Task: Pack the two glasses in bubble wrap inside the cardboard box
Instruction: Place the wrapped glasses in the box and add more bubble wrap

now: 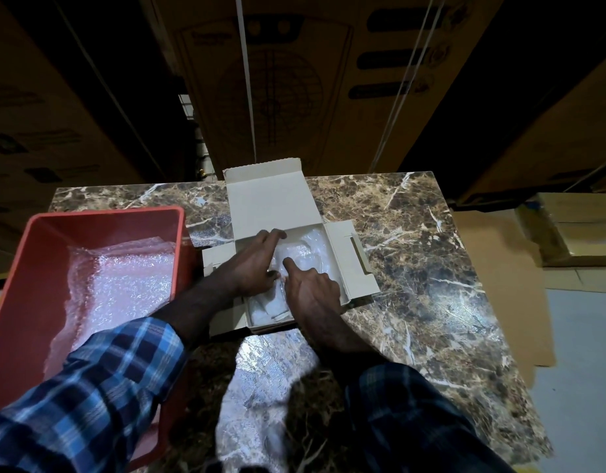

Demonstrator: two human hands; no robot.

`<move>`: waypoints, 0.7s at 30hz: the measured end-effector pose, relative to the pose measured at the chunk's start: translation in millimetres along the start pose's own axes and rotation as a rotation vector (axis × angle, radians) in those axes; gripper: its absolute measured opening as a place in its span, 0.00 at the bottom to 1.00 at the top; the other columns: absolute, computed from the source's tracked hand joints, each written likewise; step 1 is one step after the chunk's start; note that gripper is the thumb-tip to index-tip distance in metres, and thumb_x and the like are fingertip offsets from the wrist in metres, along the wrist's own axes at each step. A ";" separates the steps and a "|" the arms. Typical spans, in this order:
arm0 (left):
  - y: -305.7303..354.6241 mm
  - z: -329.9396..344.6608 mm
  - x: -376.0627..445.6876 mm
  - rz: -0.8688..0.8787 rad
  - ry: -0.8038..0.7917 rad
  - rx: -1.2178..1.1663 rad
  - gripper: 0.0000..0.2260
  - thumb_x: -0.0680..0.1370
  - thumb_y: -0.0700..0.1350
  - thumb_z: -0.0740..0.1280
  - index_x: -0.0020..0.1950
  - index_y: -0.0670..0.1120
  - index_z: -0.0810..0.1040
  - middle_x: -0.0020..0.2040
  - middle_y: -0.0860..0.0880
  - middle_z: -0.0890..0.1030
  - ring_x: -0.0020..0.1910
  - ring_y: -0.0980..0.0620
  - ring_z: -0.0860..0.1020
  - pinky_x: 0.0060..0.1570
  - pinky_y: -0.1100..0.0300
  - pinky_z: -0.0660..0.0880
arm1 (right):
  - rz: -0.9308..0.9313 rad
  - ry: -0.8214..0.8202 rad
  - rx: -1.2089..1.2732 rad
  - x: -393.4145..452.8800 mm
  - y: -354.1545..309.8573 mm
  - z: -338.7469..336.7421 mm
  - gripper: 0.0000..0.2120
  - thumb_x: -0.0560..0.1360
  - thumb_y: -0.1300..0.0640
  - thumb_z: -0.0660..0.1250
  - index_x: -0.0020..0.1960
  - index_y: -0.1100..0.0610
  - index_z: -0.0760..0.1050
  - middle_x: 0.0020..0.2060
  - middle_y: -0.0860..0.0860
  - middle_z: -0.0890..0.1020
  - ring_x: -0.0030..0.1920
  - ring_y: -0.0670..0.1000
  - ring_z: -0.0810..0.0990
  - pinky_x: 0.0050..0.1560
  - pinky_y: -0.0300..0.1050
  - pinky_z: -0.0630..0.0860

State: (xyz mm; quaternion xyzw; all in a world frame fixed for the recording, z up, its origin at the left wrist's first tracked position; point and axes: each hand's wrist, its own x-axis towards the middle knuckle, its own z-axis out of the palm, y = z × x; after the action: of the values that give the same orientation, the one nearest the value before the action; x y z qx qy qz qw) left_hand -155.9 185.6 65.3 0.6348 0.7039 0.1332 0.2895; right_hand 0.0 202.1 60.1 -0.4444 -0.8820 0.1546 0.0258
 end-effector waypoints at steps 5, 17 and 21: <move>-5.7 3.1 1.1 0.032 0.032 0.147 0.10 0.76 0.43 0.71 0.56 0.45 0.79 0.53 0.44 0.77 0.55 0.44 0.76 0.53 0.55 0.71 | 0.056 -0.032 -0.090 5.8 -4.4 0.7 0.15 0.85 0.54 0.54 0.69 0.52 0.70 0.46 0.54 0.84 0.49 0.58 0.83 0.40 0.45 0.67; 10.9 -18.9 12.6 -0.041 -0.140 0.214 0.09 0.73 0.44 0.74 0.52 0.45 0.82 0.44 0.51 0.78 0.47 0.51 0.77 0.41 0.61 0.64 | 0.121 -0.063 -0.063 7.9 -10.0 0.7 0.15 0.83 0.55 0.59 0.68 0.53 0.72 0.47 0.54 0.83 0.49 0.57 0.82 0.40 0.45 0.68; 5.5 -10.5 14.7 -0.027 -0.115 0.283 0.19 0.76 0.48 0.71 0.67 0.46 0.78 0.60 0.46 0.80 0.60 0.47 0.77 0.54 0.59 0.71 | 0.145 -0.125 0.044 8.6 -5.6 -5.6 0.18 0.82 0.50 0.60 0.71 0.49 0.73 0.53 0.56 0.83 0.55 0.59 0.81 0.48 0.48 0.74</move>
State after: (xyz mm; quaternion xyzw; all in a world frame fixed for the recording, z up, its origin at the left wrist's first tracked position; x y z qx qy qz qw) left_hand -157.9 202.7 73.2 0.6661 0.7065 -0.0077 0.2390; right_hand -8.5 207.2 66.3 -0.4959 -0.8438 0.2030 -0.0307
